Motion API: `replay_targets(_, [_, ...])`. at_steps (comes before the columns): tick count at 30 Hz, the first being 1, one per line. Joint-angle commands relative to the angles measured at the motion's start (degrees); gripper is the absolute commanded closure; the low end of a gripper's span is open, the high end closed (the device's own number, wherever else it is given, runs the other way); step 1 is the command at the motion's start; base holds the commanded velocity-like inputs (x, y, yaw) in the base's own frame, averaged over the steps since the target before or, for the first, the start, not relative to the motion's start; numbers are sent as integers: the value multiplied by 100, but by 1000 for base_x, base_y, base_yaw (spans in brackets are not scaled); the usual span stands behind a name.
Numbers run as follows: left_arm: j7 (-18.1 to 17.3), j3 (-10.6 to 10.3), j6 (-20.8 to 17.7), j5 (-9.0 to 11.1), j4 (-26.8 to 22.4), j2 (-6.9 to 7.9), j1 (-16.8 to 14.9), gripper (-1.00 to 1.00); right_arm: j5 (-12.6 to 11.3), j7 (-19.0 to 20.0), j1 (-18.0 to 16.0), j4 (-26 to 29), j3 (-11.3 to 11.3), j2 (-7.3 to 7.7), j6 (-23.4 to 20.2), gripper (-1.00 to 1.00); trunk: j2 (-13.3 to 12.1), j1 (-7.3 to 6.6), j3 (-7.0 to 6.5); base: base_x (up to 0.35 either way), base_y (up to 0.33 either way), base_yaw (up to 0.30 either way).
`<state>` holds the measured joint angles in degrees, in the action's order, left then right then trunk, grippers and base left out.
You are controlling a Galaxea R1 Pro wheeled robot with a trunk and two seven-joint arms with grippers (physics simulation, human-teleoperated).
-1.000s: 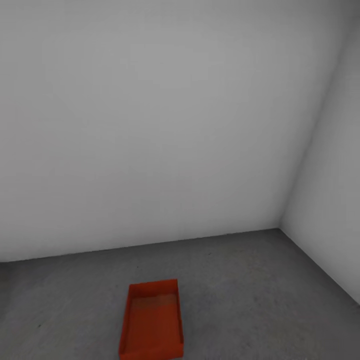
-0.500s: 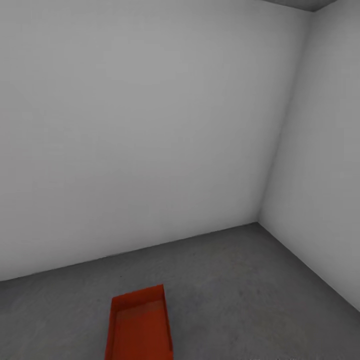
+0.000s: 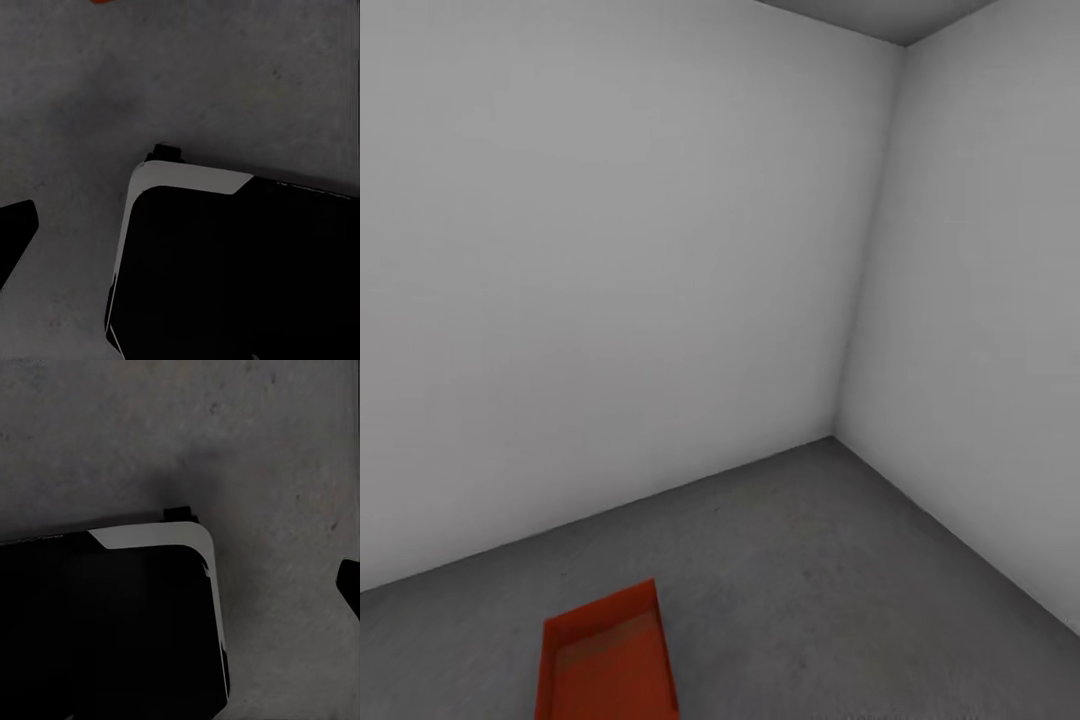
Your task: Move the two storage containers from the living room to the garage. In the garage, place one container on the floor and stack the other container on top of it (either order is fine).
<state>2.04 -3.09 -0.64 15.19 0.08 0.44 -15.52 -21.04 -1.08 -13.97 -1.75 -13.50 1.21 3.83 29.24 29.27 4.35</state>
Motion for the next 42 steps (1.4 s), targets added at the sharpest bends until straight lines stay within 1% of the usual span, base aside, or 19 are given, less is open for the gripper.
replay_targets(1, [12, -34, -7, 45, 1, 0, -4, -100, -48, -3, -6, -19, -50, -2, 30, -100, 10, 3, 7, 0, 0, -286])
replay_targets(6, [16, -34, 2, 45, 1, -4, -4, -100, -42, -5, 44, -19, -55, 2, 35, -100, 10, 3, -14, 0, 0, -286])
replay_targets(28, [38, -20, 8, 27, -15, -13, -4, -100, -41, 7, 77, -19, -55, 11, -38, -100, 10, 3, -90, 0, 0, -286])
replay_targets(30, [43, -14, 8, 17, -20, -21, -4, -100, -41, 6, 78, -19, -56, 11, -40, -100, 10, 3, -91, 0, 0, -290])
replay_targets(31, [37, -9, 11, 17, -21, -82, -4, -100, -41, 6, 78, -18, -56, 11, -33, -100, 10, 3, -91, 0, 0, -293])
replay_targets(42, [50, -8, 12, 36, -17, -97, -4, -100, -41, 20, 78, -18, -60, 19, -66, -100, 10, 3, -91, 0, 0, -294])
